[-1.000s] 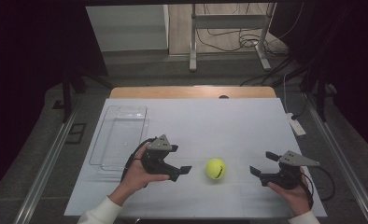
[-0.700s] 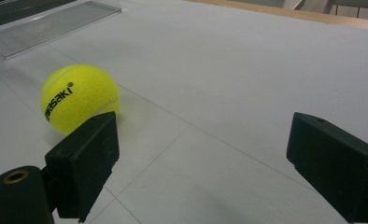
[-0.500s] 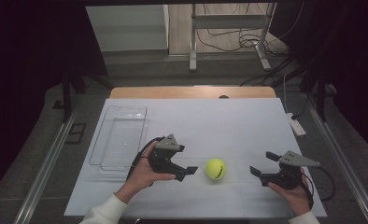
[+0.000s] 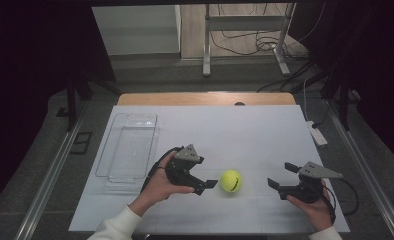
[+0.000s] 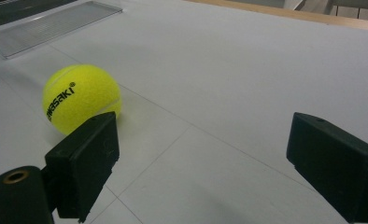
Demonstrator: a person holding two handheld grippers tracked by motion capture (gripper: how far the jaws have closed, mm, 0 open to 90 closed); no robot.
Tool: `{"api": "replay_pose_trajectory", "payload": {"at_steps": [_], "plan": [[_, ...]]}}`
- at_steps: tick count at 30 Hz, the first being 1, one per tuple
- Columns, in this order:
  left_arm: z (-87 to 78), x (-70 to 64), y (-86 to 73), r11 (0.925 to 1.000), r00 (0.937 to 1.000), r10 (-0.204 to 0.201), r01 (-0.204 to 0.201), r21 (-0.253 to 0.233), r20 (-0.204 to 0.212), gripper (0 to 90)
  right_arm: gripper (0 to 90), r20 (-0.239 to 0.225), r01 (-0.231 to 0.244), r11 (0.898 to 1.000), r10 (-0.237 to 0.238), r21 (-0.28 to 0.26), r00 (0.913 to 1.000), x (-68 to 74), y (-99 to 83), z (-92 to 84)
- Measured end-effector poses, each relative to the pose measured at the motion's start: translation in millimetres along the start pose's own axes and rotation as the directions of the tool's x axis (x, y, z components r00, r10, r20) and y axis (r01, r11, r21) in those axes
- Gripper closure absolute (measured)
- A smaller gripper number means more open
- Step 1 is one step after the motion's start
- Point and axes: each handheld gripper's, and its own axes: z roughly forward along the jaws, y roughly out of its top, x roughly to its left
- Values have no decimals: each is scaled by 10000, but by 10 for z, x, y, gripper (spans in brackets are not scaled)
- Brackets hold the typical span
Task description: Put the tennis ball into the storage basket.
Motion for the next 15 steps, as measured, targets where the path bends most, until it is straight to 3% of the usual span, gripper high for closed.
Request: {"api": "replay_pose_trajectory", "payload": {"at_steps": [15], "plan": [[173,-12,106,9989,9998,180,-185,438,124,91,97,-46,-23,10000,23,36,10000,-7,-8,11]]}}
